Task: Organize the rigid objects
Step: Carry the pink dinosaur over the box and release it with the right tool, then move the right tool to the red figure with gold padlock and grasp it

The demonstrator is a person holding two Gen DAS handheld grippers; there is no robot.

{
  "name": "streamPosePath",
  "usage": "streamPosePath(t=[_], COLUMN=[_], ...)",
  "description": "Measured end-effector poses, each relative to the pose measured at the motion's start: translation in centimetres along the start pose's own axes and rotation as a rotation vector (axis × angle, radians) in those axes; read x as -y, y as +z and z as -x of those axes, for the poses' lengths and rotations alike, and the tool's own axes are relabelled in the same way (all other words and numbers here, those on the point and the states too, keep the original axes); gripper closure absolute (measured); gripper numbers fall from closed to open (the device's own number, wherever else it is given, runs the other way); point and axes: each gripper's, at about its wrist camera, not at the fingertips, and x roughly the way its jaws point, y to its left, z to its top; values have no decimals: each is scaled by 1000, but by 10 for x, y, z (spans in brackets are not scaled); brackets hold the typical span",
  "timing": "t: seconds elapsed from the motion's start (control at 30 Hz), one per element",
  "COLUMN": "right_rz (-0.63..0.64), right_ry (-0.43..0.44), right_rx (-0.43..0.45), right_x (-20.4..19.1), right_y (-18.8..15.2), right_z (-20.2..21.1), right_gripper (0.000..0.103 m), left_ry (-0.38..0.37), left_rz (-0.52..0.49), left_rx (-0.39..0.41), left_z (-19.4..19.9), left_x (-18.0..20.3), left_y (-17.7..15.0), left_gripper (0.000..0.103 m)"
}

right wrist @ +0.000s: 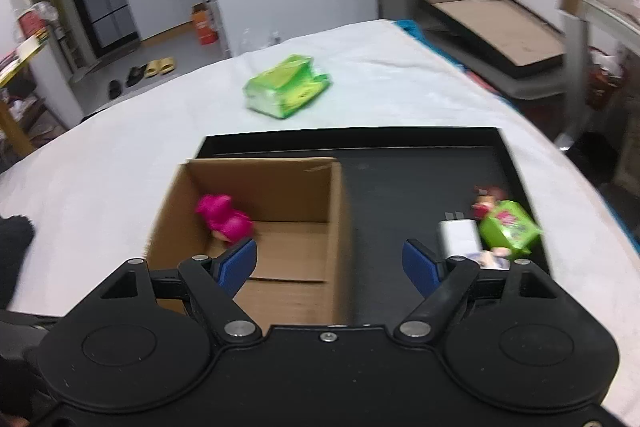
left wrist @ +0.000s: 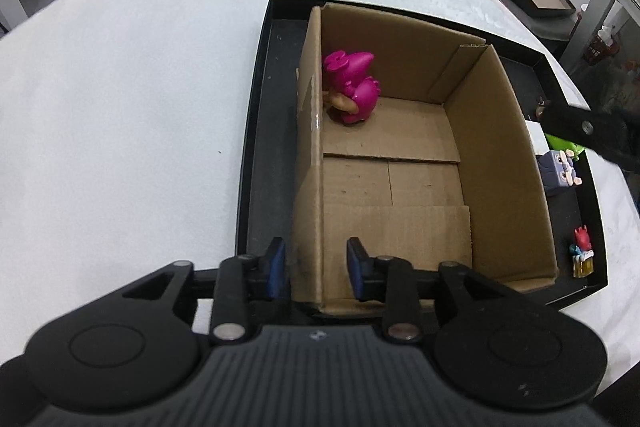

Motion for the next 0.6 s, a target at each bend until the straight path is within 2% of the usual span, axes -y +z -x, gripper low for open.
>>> streamPosePath(t=[0.27,0.37,0.6], right_rz=[-76,-112,-79], right_ry=[-55,-91,-211], right_rx=[10,29,-1], right_x=[35,46,56], right_y=[-21,-31,-51], right_z=[7,5,-15], right_gripper=[23,16,16], left_ry=[64,93,181], left_rz=[-40,-41,-82], left_rx=[21,17,27], left_z=[12,13,16], left_x=[15,22,35], left_y=[-2,-1,2], left_gripper=[57,56,52])
